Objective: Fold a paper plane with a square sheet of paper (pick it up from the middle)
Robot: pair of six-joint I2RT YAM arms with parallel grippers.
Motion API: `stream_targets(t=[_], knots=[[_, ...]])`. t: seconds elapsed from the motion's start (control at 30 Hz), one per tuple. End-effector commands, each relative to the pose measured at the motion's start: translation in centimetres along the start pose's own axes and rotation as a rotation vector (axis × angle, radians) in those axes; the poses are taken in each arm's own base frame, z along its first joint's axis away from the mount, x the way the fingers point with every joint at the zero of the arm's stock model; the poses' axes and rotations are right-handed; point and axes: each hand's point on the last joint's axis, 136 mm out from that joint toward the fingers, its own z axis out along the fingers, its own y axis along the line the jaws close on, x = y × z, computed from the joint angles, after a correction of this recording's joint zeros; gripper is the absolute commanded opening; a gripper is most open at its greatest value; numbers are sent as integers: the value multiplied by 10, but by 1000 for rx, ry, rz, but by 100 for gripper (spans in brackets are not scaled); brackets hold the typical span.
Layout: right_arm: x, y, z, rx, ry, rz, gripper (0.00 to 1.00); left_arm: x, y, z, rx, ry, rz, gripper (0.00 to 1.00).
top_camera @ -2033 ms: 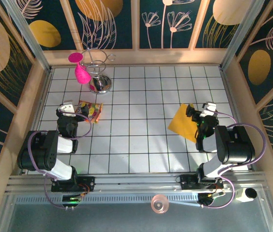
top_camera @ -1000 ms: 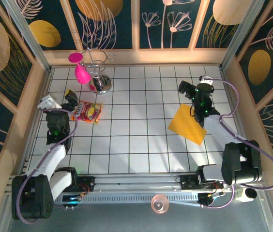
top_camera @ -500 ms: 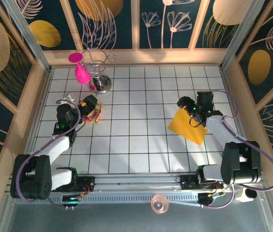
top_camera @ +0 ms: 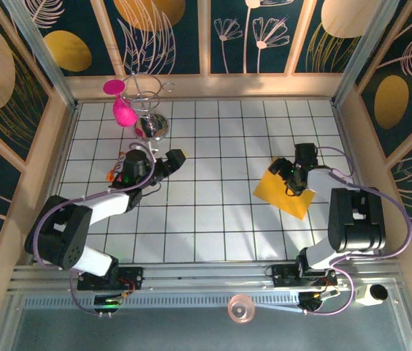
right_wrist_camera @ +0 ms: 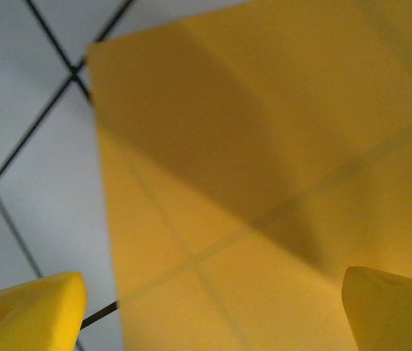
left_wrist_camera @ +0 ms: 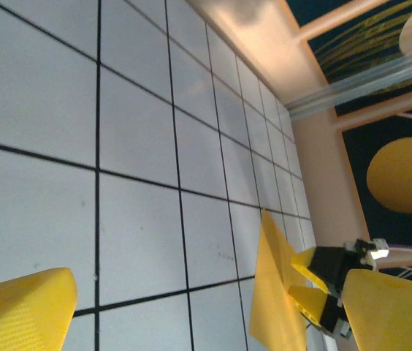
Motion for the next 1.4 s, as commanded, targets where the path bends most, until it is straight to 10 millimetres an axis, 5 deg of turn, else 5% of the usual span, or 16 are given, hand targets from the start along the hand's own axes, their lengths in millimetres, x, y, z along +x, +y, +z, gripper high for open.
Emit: stream_targets(t=[0.0, 0.27, 0.63, 0.8, 0.93, 1.03, 1.17, 1.37], knots=[[-15, -3, 3, 37, -32, 6, 89, 5, -18, 13, 51, 35, -1, 93], [12, 5, 21, 44, 54, -12, 86, 19, -15, 26, 9, 79, 33, 98], [153, 126, 50, -187, 341, -201, 82, 15, 14, 21, -163, 58, 91, 99], [201, 182, 32, -394, 463, -201, 75, 15, 20, 15, -202, 48, 85, 99], [178, 214, -5, -536, 405, -214, 73, 18, 25, 11, -234, 63, 81, 97], [145, 216, -32, -568, 296, -215, 72, 21, 25, 9, -244, 81, 60, 94], [118, 175, -28, -432, 205, -215, 68, 37, 20, 9, -254, 137, 25, 89], [125, 141, -12, -303, 235, -271, 57, 81, 17, 17, -303, 243, -8, 84]])
